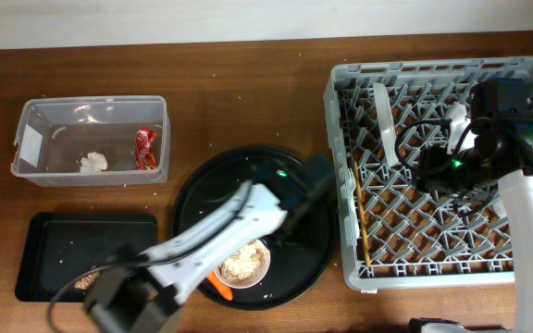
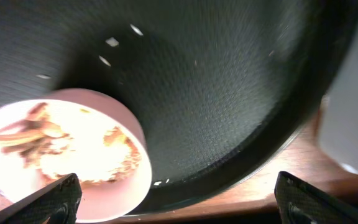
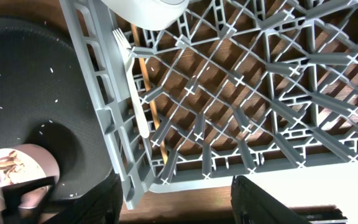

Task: Sort waste into correct bins and load items into the dishwasher rack
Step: 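Move the left gripper over the pink bowl of rice and shells, then grasp the pink bowl's rim with the left gripper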

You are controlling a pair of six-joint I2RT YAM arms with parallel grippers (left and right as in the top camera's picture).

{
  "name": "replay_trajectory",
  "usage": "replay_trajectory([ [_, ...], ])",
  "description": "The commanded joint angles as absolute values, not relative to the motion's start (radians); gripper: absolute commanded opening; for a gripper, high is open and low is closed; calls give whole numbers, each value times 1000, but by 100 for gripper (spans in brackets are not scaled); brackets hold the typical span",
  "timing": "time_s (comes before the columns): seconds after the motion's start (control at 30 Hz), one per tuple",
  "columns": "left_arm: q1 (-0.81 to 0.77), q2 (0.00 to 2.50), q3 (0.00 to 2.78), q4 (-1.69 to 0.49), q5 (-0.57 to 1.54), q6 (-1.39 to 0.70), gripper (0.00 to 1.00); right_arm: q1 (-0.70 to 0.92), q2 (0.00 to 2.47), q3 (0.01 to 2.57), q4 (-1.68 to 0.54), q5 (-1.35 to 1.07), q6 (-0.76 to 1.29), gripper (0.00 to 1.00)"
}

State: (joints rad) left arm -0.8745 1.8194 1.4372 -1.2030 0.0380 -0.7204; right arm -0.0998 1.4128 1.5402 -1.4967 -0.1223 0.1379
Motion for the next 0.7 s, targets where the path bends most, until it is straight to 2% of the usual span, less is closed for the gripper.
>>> replay_trajectory([
  [0.0, -901, 1899, 1437, -1203, 38, -771, 99, -106, 1406, 1537, -1500, -123, 127, 59],
  [0.1, -901, 1934, 1437, -1184, 39, -771, 98, -106, 1406, 1537, -1500, -120, 127, 59],
  [0.27, -901, 1967, 1433, -1177, 38, -797, 90, -106, 1406, 1537, -1499, -120, 126, 59],
  [0.43, -901, 1977, 1378, -1143, 38, -819, 89, -106, 1406, 1537, -1499, -120, 126, 59],
  [0.57, -901, 1977, 1376, -1126, 30, -819, 76, -106, 1406, 1537, -1500, -120, 126, 59],
  [0.67, -901, 1977, 1375, -1121, 7, -819, 73, -106, 1406, 1537, -1501, -120, 126, 59],
])
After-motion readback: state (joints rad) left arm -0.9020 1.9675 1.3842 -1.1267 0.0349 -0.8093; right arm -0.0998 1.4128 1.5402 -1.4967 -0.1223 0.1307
